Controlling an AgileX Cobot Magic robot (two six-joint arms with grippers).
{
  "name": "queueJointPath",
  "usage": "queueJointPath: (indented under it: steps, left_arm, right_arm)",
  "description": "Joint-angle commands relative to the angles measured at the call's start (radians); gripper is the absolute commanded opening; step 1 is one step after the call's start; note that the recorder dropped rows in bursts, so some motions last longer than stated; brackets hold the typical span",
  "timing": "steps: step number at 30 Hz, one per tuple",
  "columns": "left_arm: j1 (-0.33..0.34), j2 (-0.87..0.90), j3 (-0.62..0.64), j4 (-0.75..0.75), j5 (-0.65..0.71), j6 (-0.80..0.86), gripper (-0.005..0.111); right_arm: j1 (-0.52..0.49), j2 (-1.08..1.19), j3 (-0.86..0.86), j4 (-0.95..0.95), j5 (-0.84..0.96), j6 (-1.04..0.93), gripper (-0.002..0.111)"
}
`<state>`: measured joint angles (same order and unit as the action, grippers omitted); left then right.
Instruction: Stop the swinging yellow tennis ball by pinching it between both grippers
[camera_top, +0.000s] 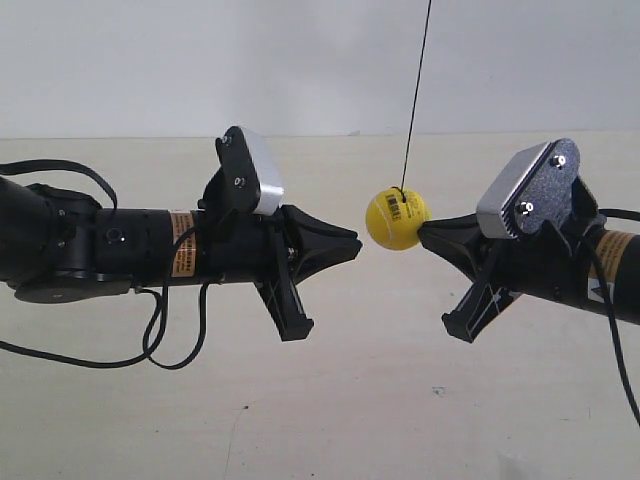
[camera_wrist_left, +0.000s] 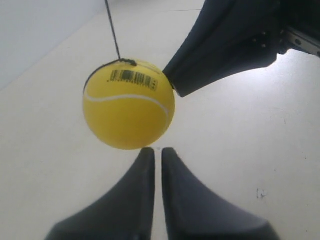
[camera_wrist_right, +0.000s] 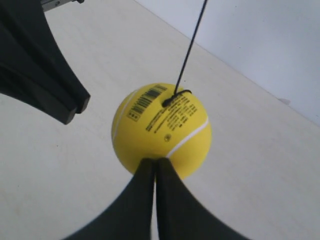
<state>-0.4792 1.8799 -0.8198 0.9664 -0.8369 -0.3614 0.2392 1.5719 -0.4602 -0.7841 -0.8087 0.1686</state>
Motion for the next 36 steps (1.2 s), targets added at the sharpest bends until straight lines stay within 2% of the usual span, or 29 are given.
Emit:
queueJointPath:
  steps: [1,12,21,26,29,36]
  left_arm:
    - [-0.009,0.001,-0.006,0.001,0.008,-0.006,0.005]
    - [-0.007,-0.021,-0.008,-0.005,0.078,0.012,0.005]
    - [-0.007,-0.204,-0.008,-0.005,0.35,-0.016,0.005]
    - [-0.007,-0.327,-0.008,-0.016,0.551,-0.005,0.005]
    - [-0.007,-0.406,-0.008,-0.017,0.612,0.002,0.005]
    - [-0.007,-0.605,-0.008,-0.035,0.723,0.002,0.005]
  right_arm:
    - [0.003,-0.005,-0.004,-0.005,0.002,-0.002,0.0]
    - [-0.001,-0.005,-0.004,0.06,0.055,-0.062,0.0]
    - [-0.001,-0.005,-0.004,0.169,0.08,-0.141,0.0]
    - [-0.001,-0.005,-0.004,0.34,0.061,-0.248,0.0]
    - [-0.001,-0.005,-0.004,0.409,0.014,-0.254,0.0]
    - [-0.001,-0.1,-0.004,0.412,0.01,-0.256,0.0]
